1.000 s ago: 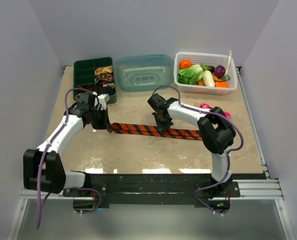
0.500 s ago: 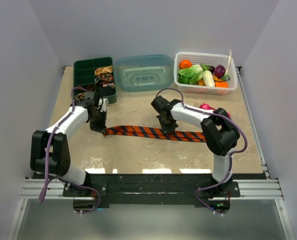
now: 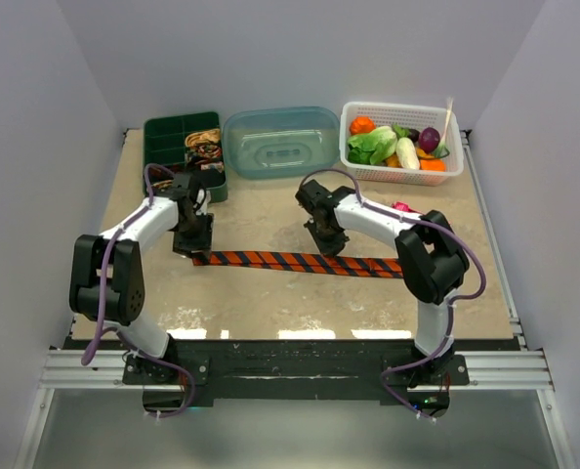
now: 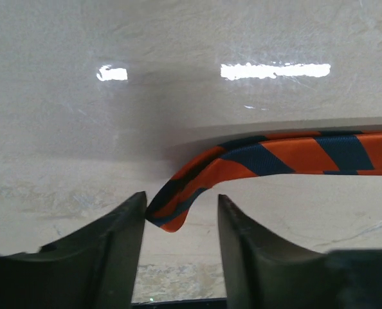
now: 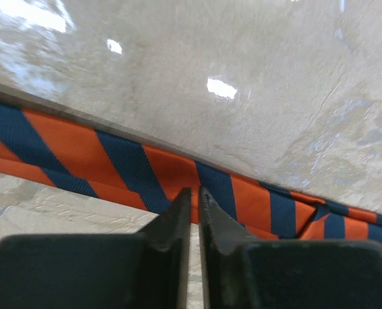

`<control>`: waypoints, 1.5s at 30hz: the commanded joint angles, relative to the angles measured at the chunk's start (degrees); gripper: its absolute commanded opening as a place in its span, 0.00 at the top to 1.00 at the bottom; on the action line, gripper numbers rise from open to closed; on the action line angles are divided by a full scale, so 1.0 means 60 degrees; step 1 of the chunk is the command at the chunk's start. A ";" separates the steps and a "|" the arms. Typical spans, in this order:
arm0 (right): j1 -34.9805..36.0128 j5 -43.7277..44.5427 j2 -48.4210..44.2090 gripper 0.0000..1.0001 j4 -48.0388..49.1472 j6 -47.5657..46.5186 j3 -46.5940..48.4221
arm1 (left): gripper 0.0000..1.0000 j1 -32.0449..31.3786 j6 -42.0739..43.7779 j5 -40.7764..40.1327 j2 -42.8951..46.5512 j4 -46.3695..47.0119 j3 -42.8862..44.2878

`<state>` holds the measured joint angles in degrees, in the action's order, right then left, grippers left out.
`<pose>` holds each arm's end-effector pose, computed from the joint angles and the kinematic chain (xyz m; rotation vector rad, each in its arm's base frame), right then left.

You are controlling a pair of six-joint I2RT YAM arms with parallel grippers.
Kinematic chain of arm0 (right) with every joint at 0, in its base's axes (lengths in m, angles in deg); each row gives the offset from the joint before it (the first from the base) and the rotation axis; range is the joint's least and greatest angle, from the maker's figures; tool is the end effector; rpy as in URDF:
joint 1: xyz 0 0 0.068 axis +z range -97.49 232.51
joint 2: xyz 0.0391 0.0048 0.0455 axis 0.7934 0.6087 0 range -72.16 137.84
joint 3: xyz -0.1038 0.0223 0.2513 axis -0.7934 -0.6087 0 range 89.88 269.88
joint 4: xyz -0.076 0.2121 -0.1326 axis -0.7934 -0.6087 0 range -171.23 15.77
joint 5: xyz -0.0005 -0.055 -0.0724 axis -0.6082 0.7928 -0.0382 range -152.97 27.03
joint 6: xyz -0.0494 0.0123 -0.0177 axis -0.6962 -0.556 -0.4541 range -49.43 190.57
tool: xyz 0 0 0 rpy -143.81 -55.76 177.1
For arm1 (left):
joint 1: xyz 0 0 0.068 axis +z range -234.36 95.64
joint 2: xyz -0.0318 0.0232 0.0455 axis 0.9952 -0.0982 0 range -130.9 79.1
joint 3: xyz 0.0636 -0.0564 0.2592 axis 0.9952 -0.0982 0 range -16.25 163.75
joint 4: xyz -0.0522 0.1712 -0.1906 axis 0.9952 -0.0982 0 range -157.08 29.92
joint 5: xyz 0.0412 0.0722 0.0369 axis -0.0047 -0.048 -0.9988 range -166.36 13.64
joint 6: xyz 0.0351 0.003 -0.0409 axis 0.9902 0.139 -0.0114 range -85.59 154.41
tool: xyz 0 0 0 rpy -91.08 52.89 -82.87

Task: Roll the ties
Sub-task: Flatten out the tie at the center of the board, then roll the tie at the center of the board.

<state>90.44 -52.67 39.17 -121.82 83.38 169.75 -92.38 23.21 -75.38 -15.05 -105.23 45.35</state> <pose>0.3012 0.2269 0.1757 -0.6040 2.8265 -0.1166 0.2982 -0.0427 0.1884 -0.0790 2.9306 -0.0775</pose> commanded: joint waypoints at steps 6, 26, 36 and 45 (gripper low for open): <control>0.0899 -0.0971 -0.0758 0.38 0.0446 -0.1242 0.1160 | 0.23 -0.0159 -0.0067 -0.1567 0.0397 -0.0034 0.0894; 0.1310 -0.0252 0.0342 0.02 0.1164 -0.2429 0.0120 | 0.14 -0.0144 -0.0008 -0.0660 0.1585 0.0493 0.1188; 0.1310 -0.0312 0.0606 0.10 0.1326 -0.2605 -0.0217 | 0.14 -0.0130 0.0036 -0.0660 0.1644 0.0478 0.1144; 0.1310 -0.0268 0.0444 0.39 0.1326 -0.2532 -0.0407 | 0.15 -0.0130 0.0036 -0.0646 0.1658 0.0566 0.1012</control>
<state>98.44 -56.60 41.14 -114.43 69.07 169.27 -93.12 23.06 -79.86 -5.65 -103.46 51.49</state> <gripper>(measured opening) 0.652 0.853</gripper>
